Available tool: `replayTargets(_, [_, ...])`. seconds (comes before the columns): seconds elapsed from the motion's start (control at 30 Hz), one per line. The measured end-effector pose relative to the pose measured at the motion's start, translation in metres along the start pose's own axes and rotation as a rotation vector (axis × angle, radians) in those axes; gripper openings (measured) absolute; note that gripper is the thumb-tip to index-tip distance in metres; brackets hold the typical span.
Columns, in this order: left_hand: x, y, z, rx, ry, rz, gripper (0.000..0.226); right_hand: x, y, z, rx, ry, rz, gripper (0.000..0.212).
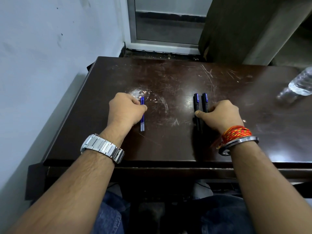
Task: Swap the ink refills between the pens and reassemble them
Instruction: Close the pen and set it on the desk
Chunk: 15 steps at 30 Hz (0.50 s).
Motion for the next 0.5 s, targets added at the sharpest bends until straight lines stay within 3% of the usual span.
replayTargets(0.2, [-0.003, 0.002, 0.006, 0.12, -0.08, -0.023, 0.022, -0.005, -0.014, 0.012, -0.048, -0.034, -0.087, 0.031])
replayTargets(0.5, [-0.005, 0.005, 0.01, 0.153, -0.113, -0.011, 0.019, -0.008, -0.023, 0.021, -0.052, -0.013, -0.104, 0.042])
Point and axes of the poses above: each hand's wrist, its own x-axis towards the middle knuckle, its own z-axis out of the palm, y = z × x, the point moved 8 cm from there along x, towards the middle knuckle, and after that the axes turned 1 degree about z, right-handed, at the moved point
